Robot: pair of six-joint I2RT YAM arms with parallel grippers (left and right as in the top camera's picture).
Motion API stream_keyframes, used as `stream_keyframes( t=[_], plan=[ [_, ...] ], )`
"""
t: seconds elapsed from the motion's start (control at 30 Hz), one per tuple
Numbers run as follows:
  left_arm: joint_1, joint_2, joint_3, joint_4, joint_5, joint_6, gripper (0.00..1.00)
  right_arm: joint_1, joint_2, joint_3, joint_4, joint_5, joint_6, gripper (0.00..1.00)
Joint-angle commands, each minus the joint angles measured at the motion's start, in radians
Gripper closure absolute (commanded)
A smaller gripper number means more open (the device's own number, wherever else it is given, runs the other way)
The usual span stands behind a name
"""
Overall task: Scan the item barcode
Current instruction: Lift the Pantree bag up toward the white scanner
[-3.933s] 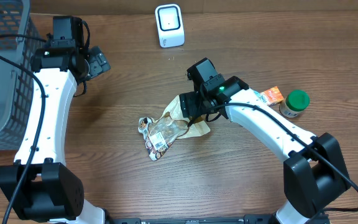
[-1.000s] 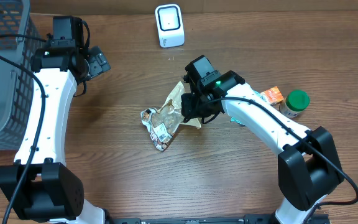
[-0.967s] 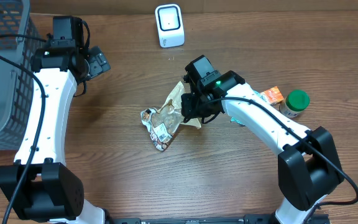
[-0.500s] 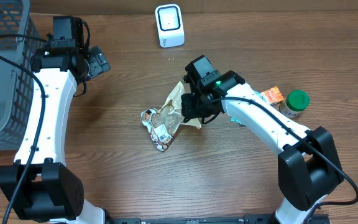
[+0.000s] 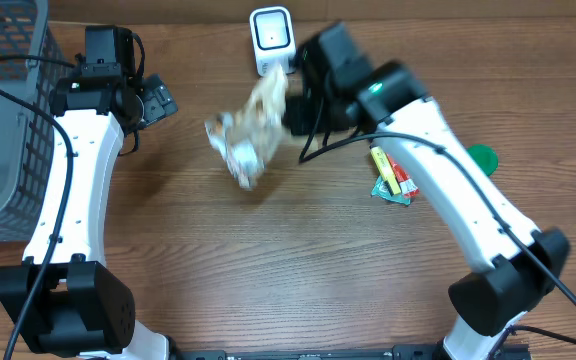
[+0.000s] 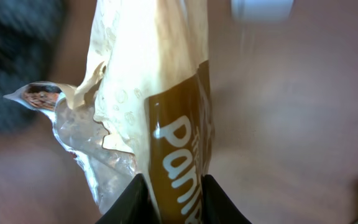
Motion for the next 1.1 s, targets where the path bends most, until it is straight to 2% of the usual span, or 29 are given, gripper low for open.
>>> stream_keyframes(
  t=[0.0, 0.27, 0.4, 0.57, 0.83, 1.07],
  plan=[
    [0.002, -0.009, 0.006, 0.001, -0.002, 0.021, 0.0, -0.016, -0.031, 0.177, 0.016, 0.106, -0.026, 0.96],
    [0.002, -0.009, 0.006, 0.001, -0.002, 0.022, 0.0, -0.014, -0.011, 0.206, 0.293, 0.359, -0.035, 0.96],
    [0.002, -0.009, 0.006, 0.001, -0.002, 0.022, 0.0, -0.014, 0.028, 0.19, 0.41, 0.458, -0.141, 0.96],
    [0.002, -0.009, 0.006, 0.001, -0.002, 0.021, 0.0, -0.014, 0.123, 0.186, 0.536, 0.562, -0.188, 0.96],
    [0.002, -0.009, 0.006, 0.001, -0.002, 0.021, 0.0, -0.013, 0.338, 0.186, 0.797, 0.761, -0.401, 0.96],
    [0.002, -0.009, 0.006, 0.001, -0.002, 0.022, 0.0, -0.013, 0.514, 0.186, 1.127, 0.875, -0.753, 0.96]
  ],
)
